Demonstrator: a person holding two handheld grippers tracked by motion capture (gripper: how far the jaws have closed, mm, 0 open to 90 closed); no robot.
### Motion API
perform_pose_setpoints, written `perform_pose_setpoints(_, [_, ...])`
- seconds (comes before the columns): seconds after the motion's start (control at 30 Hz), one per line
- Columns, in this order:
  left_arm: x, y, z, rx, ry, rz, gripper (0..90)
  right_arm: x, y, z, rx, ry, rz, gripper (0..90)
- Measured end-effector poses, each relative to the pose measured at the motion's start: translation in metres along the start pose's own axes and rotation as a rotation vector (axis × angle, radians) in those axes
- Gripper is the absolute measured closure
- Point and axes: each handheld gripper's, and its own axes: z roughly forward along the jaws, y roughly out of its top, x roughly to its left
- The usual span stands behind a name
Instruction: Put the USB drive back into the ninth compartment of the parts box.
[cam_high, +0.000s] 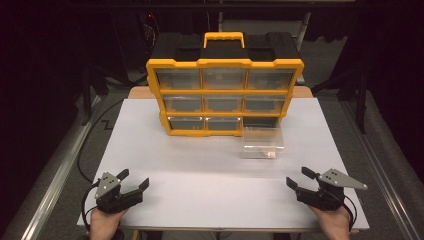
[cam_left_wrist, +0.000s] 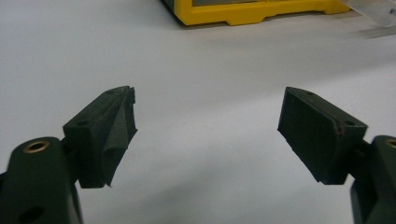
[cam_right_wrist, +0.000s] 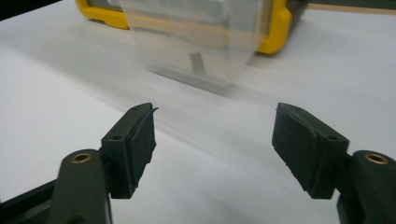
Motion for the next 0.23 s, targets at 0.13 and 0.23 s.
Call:
perform_pose_setpoints(0.13, [0.000,0.000,0.000,-0.004,0.005,0.003,20.0,-0.006,-0.009,-0.010,-0.058,-0.017,0.035,28.8])
perform_pose_setpoints(0.23, [0.000,0.000,-0.001,-0.007,0.004,-0.002,20.0,-0.008,-0.012,-0.015,-0.081,-0.028,0.038,29.0])
